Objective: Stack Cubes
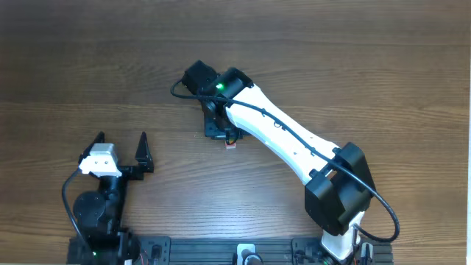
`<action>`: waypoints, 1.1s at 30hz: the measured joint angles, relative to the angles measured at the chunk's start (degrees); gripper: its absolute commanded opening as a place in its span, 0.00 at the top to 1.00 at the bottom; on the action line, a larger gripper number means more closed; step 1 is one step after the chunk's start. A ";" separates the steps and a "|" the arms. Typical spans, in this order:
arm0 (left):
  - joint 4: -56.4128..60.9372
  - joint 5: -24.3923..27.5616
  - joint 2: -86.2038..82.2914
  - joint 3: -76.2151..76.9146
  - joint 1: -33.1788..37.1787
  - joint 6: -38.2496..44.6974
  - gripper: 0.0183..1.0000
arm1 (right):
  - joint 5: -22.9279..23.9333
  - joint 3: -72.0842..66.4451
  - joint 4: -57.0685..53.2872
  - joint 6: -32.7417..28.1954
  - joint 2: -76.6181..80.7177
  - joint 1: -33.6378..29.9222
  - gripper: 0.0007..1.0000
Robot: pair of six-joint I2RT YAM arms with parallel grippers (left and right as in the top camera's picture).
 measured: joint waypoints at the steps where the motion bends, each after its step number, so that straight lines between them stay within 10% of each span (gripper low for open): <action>1: 0.00 0.00 0.00 0.00 0.00 0.00 0.00 | 0.00 0.00 0.00 0.02 0.02 0.00 0.99; 33: 0.00 0.00 0.00 0.00 0.00 0.00 0.00 | 0.04 -1.07 0.00 -0.07 0.09 0.00 0.99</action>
